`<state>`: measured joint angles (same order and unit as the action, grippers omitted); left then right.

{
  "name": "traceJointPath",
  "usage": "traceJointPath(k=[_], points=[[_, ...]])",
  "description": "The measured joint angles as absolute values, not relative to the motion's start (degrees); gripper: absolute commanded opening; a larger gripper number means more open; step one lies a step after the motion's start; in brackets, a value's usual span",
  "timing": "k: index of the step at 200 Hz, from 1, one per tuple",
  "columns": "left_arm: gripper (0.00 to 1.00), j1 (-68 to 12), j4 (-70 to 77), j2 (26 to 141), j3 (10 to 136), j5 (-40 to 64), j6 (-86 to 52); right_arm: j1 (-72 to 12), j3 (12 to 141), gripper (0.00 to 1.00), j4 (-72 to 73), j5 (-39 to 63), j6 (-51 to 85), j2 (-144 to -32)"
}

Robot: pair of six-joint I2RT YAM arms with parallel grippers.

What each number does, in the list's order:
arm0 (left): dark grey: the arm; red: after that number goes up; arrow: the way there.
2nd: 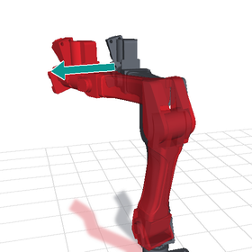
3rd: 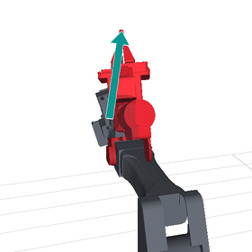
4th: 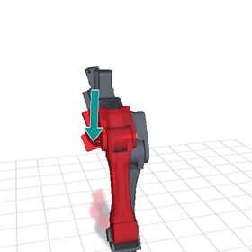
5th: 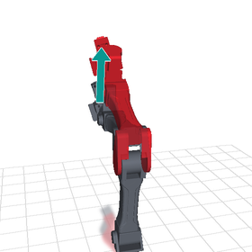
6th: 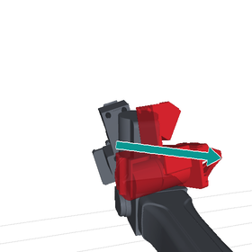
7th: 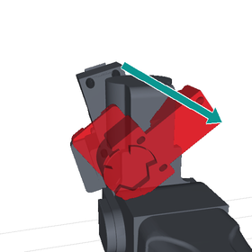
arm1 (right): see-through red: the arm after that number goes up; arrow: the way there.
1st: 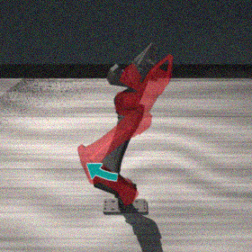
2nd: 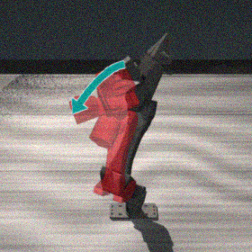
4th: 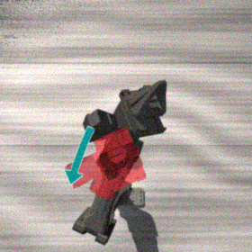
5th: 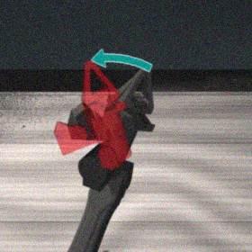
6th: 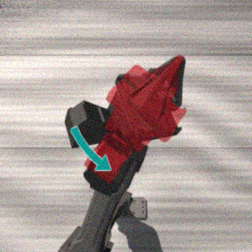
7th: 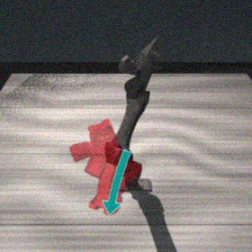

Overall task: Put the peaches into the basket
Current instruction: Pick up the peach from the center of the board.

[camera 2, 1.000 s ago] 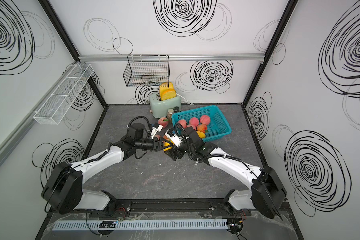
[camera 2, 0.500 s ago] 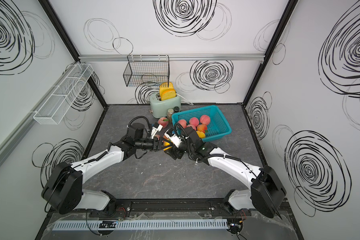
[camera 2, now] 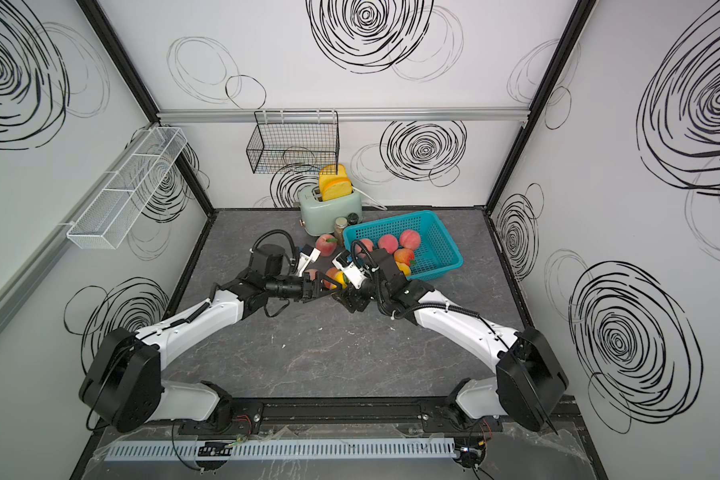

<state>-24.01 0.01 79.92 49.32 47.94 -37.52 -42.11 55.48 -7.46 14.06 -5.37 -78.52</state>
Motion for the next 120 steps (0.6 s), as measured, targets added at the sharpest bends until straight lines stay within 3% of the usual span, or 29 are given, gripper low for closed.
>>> traceJointPath(k=[120], points=[[0.99,-22.5,-11.2,82.3,59.1,37.2,-28.0,-27.9,62.8,0.74,-16.4,10.0,-0.8,-80.2]])
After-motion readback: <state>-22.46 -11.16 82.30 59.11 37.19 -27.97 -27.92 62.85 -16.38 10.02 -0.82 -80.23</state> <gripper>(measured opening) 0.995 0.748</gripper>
